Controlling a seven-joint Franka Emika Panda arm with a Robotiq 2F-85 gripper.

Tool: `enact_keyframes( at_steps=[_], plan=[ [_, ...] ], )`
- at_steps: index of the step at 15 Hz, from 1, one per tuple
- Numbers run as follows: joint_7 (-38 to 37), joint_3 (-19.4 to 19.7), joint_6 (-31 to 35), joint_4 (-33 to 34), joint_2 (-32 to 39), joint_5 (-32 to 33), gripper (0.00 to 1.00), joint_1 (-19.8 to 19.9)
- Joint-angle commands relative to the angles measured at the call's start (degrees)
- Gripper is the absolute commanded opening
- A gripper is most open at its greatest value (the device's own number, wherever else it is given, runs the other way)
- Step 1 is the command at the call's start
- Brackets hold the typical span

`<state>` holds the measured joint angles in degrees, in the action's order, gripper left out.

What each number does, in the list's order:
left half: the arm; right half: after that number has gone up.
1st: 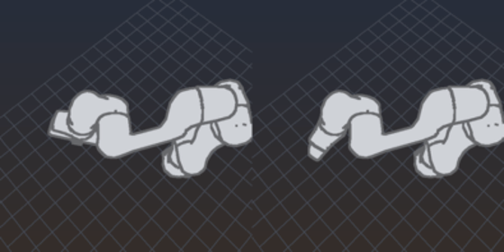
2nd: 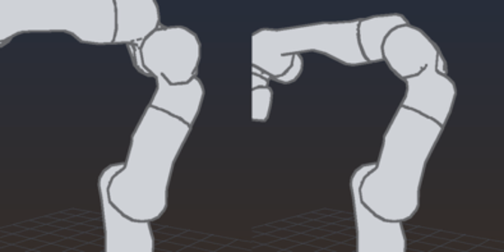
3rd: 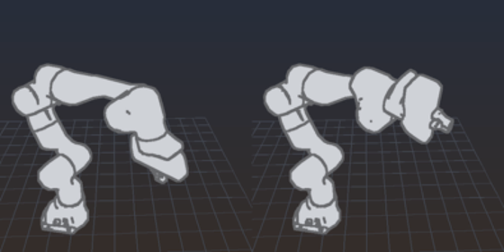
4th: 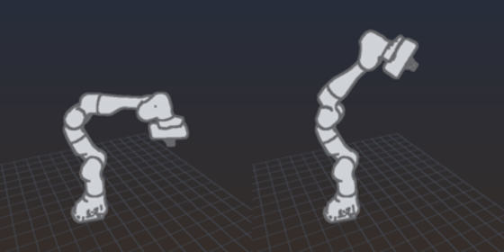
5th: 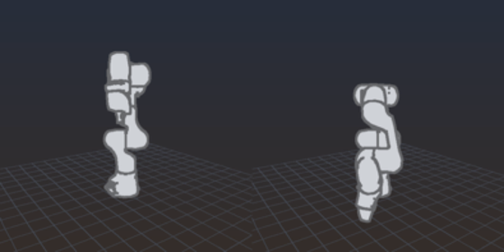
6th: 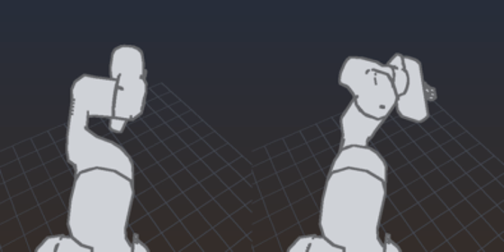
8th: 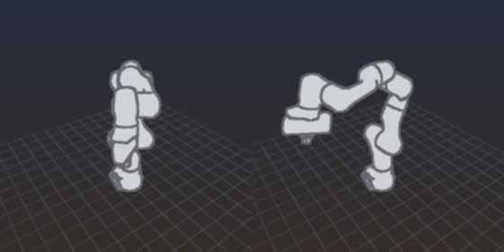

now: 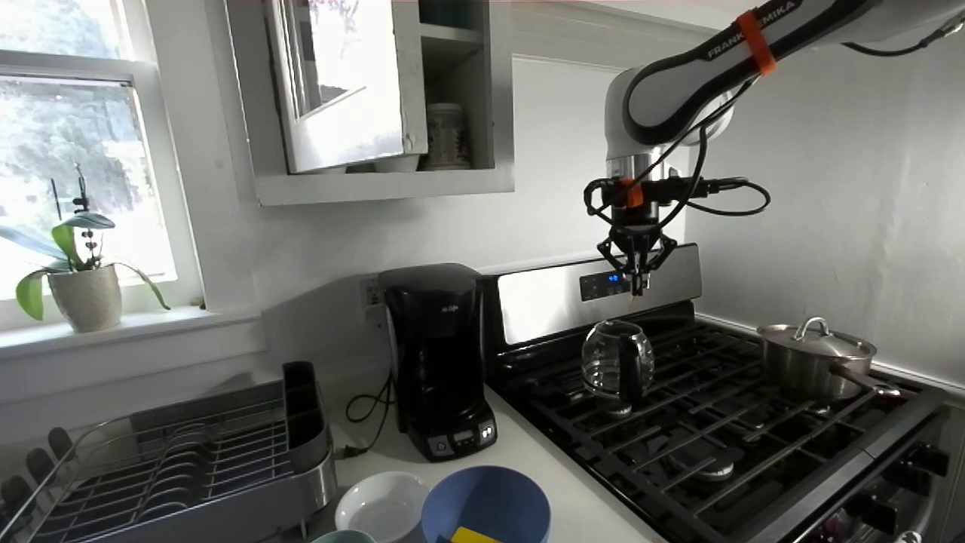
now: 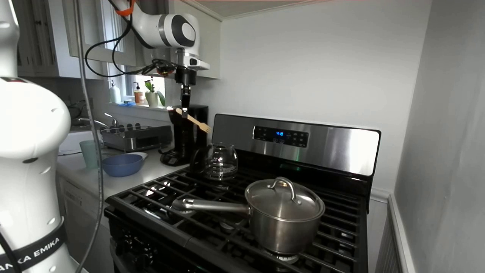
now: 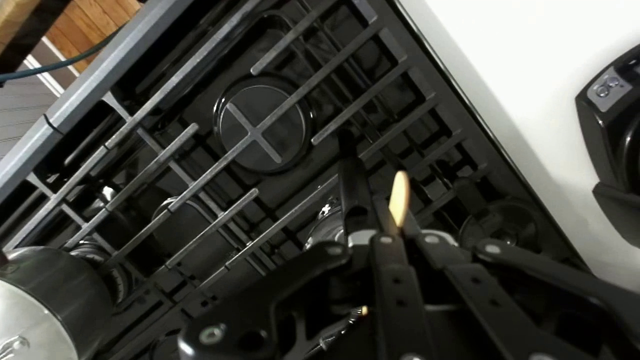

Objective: Pick up the wooden fork and mix the contents of the kettle, put the wooden fork back on the blue bowl

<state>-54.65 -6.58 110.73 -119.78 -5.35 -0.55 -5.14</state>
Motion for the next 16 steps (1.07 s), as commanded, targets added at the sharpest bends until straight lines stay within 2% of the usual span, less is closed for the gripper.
enact_keyframes(
  at_steps=[1, 10, 16],
  plan=[
    [0.6, 0.7, 3.7, 0.0, 2.2, -2.8, 0.01, 0.6],
    [2.9, 3.5, 10.7, -0.3, 8.0, -6.1, 0.01, 2.1],
    [5.6, 5.3, 12.4, -0.3, 10.8, -10.4, 0.01, 3.2]
  ],
)
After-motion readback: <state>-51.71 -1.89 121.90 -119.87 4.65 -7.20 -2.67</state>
